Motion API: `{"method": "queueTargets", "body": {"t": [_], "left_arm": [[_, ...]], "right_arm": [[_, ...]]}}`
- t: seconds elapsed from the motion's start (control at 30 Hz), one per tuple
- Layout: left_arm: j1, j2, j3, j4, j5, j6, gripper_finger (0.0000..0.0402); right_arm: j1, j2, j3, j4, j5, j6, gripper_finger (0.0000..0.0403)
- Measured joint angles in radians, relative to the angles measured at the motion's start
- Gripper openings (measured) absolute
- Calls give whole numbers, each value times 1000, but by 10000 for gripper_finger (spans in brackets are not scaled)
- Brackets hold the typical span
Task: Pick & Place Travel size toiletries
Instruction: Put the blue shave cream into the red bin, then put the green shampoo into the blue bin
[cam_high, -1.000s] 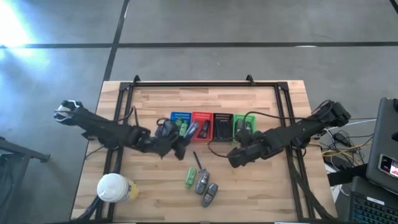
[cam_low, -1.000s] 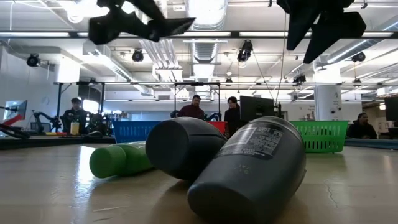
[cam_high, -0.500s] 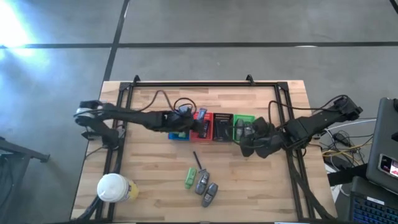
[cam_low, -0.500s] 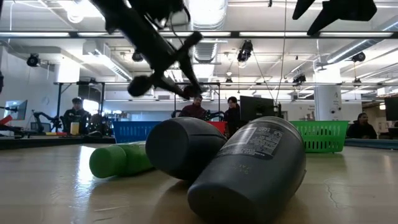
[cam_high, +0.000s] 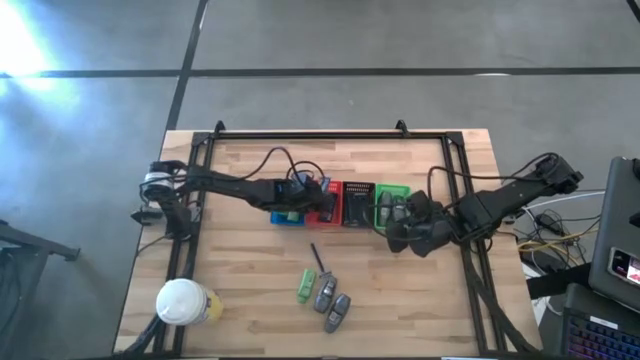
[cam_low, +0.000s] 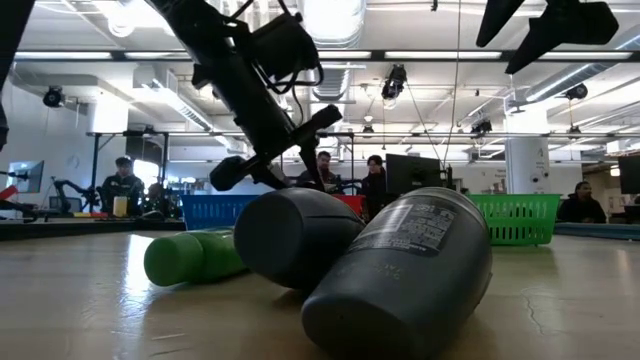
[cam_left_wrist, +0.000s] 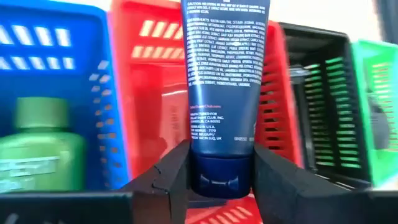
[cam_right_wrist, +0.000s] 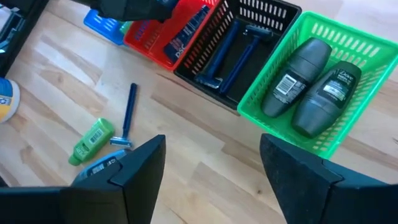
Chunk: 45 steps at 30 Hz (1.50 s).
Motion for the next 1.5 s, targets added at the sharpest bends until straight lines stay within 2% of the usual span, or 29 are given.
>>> {"method": "queueTargets", "body": {"t": [0.3,0.53,0.67,0.87,0.93,1.13,1.33,1.5], "left_arm": [[-4,-15,8,-78,-18,11,201],[-47,-87,41,-106,-14,62,214],[-120,-167,77,-159,0,164,213],[-303,-214,135,-398,7,202,213],[-365,-201,147,-455,9,162,213],[-496,-139,147,-471,9,-25,214],[-548,-29,153,-473,32,-158,214],[-571,86,241,-473,71,-179,214]], "right_arm": [[1,0,-1,1,0,1,272],[2,0,-1,0,1,-10,282],[2,0,-1,0,1,-14,288],[2,0,-1,0,0,-39,296],[2,0,-1,-1,0,-41,299],[2,1,-1,-1,-5,-61,307],[2,1,-1,-1,-9,-89,315],[2,1,-1,-3,-31,-93,322]]}}
